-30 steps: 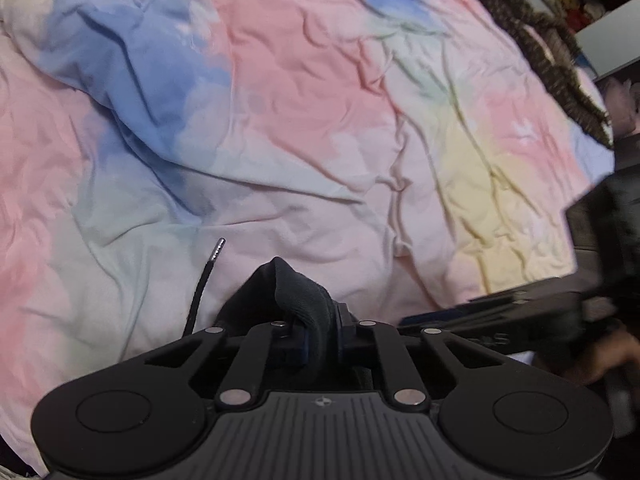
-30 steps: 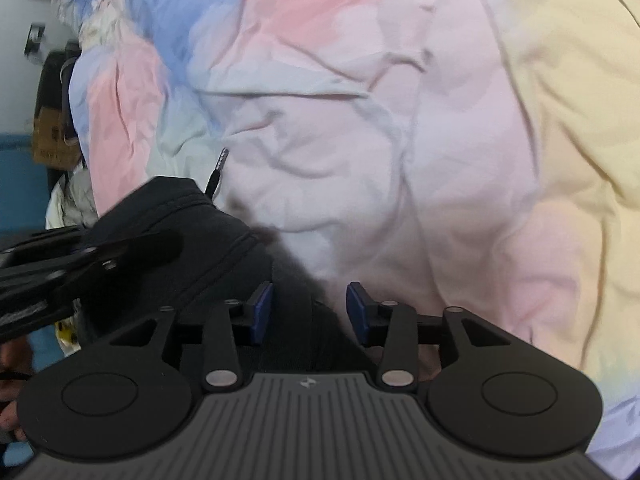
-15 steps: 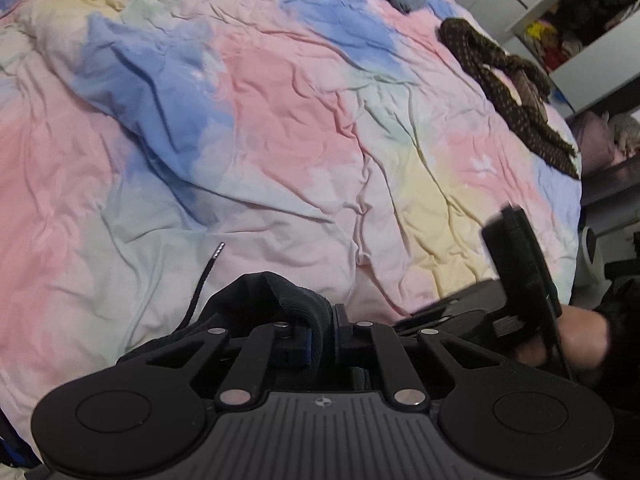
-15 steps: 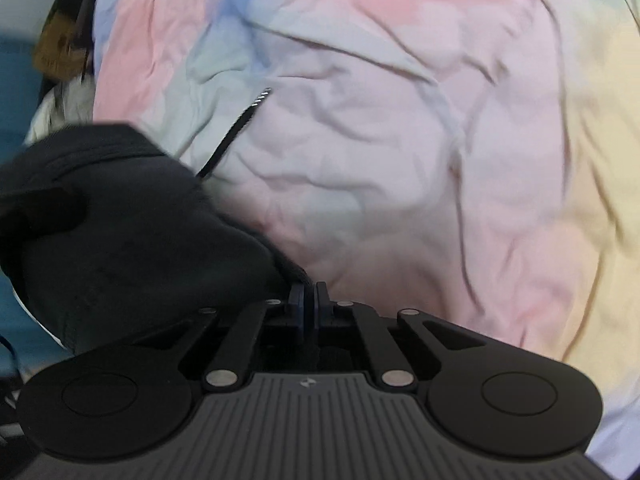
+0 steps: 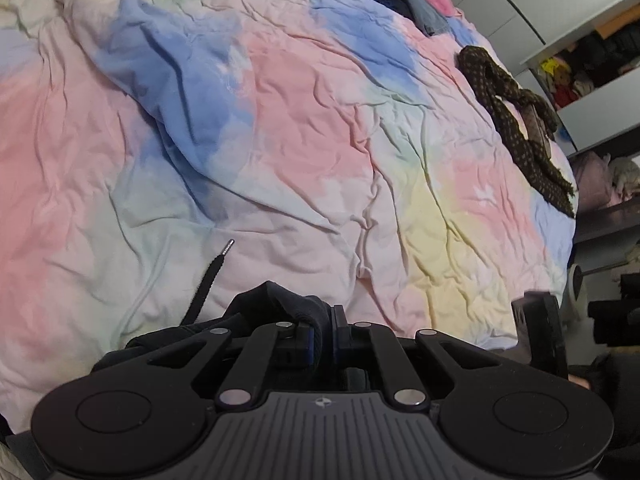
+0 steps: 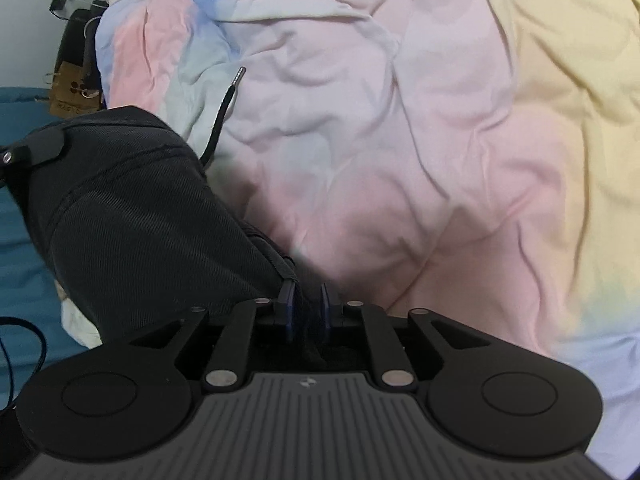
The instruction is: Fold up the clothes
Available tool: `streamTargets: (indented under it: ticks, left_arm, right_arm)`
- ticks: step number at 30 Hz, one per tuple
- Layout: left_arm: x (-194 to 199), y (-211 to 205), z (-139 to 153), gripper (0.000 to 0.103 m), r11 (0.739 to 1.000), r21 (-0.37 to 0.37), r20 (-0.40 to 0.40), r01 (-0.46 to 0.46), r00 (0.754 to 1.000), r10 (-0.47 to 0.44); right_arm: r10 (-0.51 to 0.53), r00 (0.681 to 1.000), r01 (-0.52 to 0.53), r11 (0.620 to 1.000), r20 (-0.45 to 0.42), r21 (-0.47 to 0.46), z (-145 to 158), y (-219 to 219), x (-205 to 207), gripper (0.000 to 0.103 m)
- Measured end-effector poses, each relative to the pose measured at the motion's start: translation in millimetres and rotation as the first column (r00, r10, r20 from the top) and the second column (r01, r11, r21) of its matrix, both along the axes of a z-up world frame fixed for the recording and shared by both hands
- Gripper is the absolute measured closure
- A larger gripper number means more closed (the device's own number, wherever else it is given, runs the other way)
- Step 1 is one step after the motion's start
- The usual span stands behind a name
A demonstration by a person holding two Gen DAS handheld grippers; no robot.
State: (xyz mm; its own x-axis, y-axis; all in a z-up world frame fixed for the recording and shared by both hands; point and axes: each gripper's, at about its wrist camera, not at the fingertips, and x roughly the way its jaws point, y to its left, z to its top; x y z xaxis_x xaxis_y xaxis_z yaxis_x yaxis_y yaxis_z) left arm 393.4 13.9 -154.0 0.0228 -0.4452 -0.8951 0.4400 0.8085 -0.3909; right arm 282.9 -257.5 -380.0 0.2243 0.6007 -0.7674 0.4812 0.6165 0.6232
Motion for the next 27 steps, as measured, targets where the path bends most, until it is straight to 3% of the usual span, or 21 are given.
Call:
streamTargets:
  ticks: [4,6,9,13,16,17,19,23,27]
  left_arm:
    - [3,-4,-6,0.096,1.000,0.002,-0.006,0.010,1.000,-0.010]
    - [4,-7,-12,0.096,1.000,0.009,-0.005,0.019,1.000,-0.019]
    - [8,-12,-23,0.095,1.000,0.008,-0.017,0.016,1.000,-0.016]
    - [14,-18,-36,0.092,1.000,0.021,-0.002,0.014,1.000,-0.014]
    - [14,-16,-41,0.079,0.999,0.032,0.015,-0.008,1.000,0.008]
    - [12,-13,-41,0.063,0.999,0.041,0.034,-0.029,0.999,0.027]
    - [4,-5,-39,0.048,0.996,0.064,0.079,-0.068,0.995,0.063]
    - [-19,27,-31,0.034,0.984,0.046,0.124,-0.174,0.978,0.167]
    - [-51,75,-22,0.028,0.942,0.033,0.163,-0.335,0.931,0.325]
  right_arm:
    - [-0.109,0.994,0.109,0.993,0.011,0.041,2,-15,-17,0.088]
    - [-0.187,0.982,0.186,0.980,0.008,0.068,2,-28,-28,0.081]
    - [-0.194,0.981,0.194,0.979,-0.004,0.068,0,-36,-40,0.070]
    - [-0.151,0.988,0.152,0.986,-0.010,0.073,-1,-32,-45,0.069]
    - [-0.120,0.992,0.118,0.992,0.045,0.052,11,-28,-38,0.066]
    - [-0.093,0.993,0.091,0.995,0.071,0.032,17,-27,-34,0.063]
    - [-0.035,0.992,0.036,0.999,0.118,-0.004,26,-23,-23,0.056]
    - [0.057,0.981,-0.048,0.997,0.184,-0.053,42,-15,1,0.056]
    - [0.147,0.967,-0.129,0.987,0.207,-0.098,53,-4,21,0.054]
